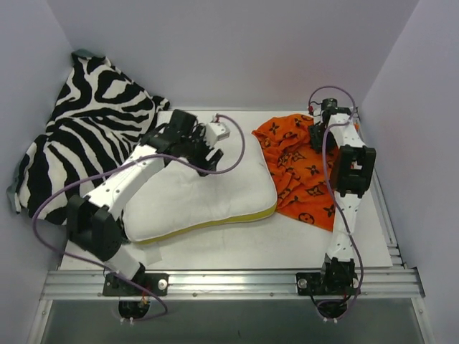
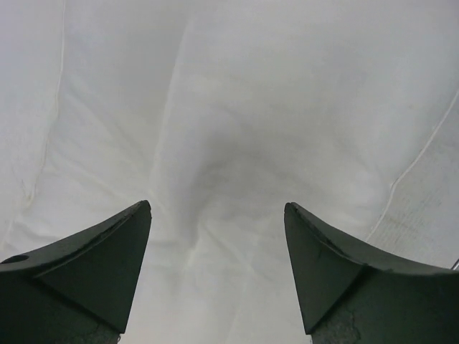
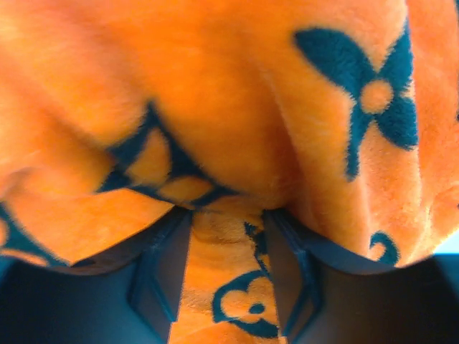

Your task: Put the pillow into the pillowcase

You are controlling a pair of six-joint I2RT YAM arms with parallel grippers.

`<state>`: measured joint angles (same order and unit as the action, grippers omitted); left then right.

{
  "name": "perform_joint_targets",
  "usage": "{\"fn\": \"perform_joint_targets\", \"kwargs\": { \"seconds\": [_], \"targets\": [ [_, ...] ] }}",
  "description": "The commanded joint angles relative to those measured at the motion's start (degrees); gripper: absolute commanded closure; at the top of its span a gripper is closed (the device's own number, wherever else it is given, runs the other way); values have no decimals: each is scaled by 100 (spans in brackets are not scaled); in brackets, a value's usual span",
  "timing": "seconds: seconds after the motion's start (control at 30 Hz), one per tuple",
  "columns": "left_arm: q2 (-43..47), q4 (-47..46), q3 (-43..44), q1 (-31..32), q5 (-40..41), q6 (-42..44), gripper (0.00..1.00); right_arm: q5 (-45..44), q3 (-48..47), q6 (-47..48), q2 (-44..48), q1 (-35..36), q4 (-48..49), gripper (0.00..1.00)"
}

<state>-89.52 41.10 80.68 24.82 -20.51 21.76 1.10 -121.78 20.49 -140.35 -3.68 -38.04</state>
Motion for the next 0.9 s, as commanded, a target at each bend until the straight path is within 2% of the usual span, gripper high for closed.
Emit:
{"fn": "perform_joint_targets", "kwargs": {
  "seconds": [0.0,0.07,0.2,0.3,0.4,0.47,0.6,0.7,0.77,0.87],
  "targets": [
    [-757,-215,719,549,757,49,17,-990,15,-142,-168,-475,-659,57],
    [-1180,-330,983,673,908,-162,21,-1086,-74,-55,-54,-660,-993,60],
    [-2409,-428,1712,656,1443,-584,28,-1235,635,620,341,-914,-1170,62],
    [-2929,-428,1871,419,1892,-690,36,-1174,1155,938,482,-1213,-1372,63],
    [-3299,-270,2056,77,2542,-795,43,-903,1419,1115,702,-1485,-1592,64],
    [-3371,-173,2223,-230,2893,-866,44,-273,1577,1264,1096,-1539,-1724,62],
    [-3143,-155,2302,-513,2878,-744,45,1065,1631,1343,1896,-1355,-1838,57],
    [-2732,-155,2092,-540,2055,-420,37,1794,1482,1352,2328,-943,-1838,53],
    [-2537,-155,1917,-443,1719,-331,31,1876,1394,1283,2416,-503,-1690,52],
    [-2281,-155,1609,-276,1630,-321,27,1683,990,958,2075,50,-1531,53]
  ]
}}
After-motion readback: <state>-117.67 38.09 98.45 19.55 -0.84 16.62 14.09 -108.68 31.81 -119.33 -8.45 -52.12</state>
